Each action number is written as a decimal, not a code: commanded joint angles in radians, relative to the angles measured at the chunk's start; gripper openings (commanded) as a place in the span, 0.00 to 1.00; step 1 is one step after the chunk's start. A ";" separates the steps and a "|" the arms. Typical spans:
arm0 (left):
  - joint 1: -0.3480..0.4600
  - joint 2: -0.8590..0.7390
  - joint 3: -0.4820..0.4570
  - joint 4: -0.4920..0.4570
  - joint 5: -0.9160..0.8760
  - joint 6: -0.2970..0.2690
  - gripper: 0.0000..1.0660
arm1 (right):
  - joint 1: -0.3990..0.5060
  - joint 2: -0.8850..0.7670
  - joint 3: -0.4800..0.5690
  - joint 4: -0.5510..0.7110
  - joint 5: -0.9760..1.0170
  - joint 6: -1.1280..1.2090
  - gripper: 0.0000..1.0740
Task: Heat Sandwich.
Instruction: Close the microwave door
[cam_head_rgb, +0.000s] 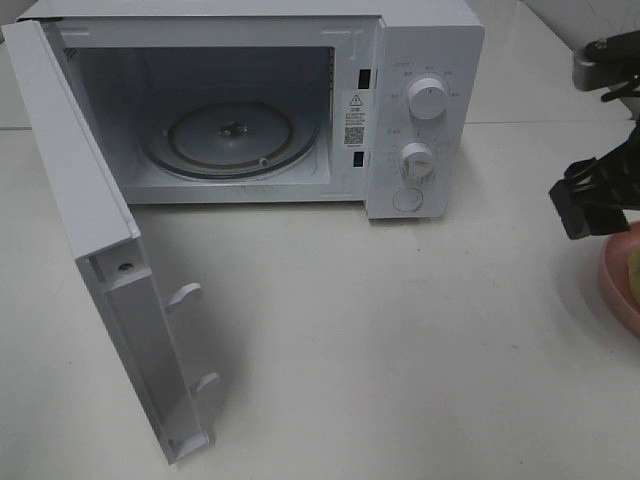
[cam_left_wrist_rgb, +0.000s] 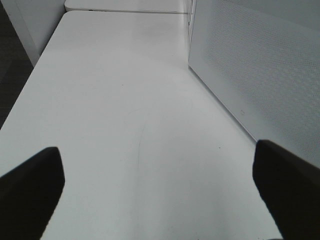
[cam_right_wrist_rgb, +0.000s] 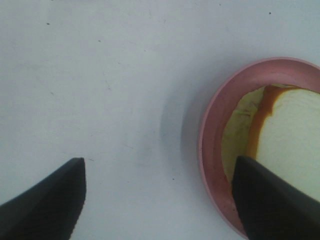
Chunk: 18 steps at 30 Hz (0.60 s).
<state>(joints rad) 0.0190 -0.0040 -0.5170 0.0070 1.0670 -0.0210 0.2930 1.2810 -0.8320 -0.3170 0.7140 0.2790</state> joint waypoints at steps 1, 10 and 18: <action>0.003 -0.007 0.001 -0.001 0.000 0.000 0.92 | 0.000 -0.093 -0.004 0.070 0.036 -0.069 0.71; 0.003 -0.007 0.001 -0.001 0.000 0.000 0.92 | 0.000 -0.298 -0.004 0.121 0.143 -0.108 0.71; 0.003 -0.007 0.001 -0.001 0.000 0.000 0.92 | 0.000 -0.434 -0.004 0.119 0.250 -0.119 0.71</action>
<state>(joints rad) 0.0190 -0.0040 -0.5170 0.0070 1.0670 -0.0210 0.2930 0.8770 -0.8310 -0.1980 0.9310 0.1820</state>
